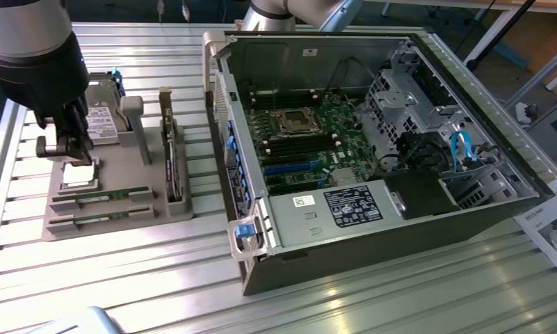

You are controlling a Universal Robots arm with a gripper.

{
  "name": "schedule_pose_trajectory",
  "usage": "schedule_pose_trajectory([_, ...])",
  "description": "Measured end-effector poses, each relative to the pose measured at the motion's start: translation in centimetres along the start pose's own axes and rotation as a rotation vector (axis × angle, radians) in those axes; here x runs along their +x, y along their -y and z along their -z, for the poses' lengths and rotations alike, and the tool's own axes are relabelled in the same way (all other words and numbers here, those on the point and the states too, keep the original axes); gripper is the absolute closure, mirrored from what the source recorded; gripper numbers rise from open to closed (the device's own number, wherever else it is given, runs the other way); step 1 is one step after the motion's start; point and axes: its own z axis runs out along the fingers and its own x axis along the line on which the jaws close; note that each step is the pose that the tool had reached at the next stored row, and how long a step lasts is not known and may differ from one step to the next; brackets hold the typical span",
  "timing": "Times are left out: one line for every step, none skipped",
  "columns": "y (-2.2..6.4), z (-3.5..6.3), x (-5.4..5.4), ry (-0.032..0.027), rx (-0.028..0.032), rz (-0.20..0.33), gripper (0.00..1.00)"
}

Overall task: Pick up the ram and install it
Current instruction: 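Pick up the ram and move it above insertion slot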

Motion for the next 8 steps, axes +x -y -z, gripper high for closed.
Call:
schedule_pose_trajectory([0.01, -0.12, 0.0, 0.0000, 0.0001, 0.000, 0.69])
schedule_pose_trajectory([0.01, -0.35, 0.1, 0.0001, 0.0001, 0.000, 0.69])
schedule_pose_trajectory([0.02, -0.51, 0.1, 0.0001, 0.0002, 0.000, 0.69])
schedule_pose_trajectory([0.03, -0.65, 0.2, 0.0000, 0.0001, 0.000, 0.69])
schedule_pose_trajectory([0.03, -0.83, 0.2, 0.0001, 0.0001, 0.000, 0.69])
schedule_pose_trajectory([0.04, -1.01, 0.2, 0.0000, 0.0001, 0.000, 0.69])
schedule_pose_trajectory([0.05, -1.20, 0.3, 0.0000, 0.0001, 0.000, 0.69])
schedule_pose_trajectory([0.05, -1.39, 0.3, 0.0001, 0.0001, 0.000, 0.69])
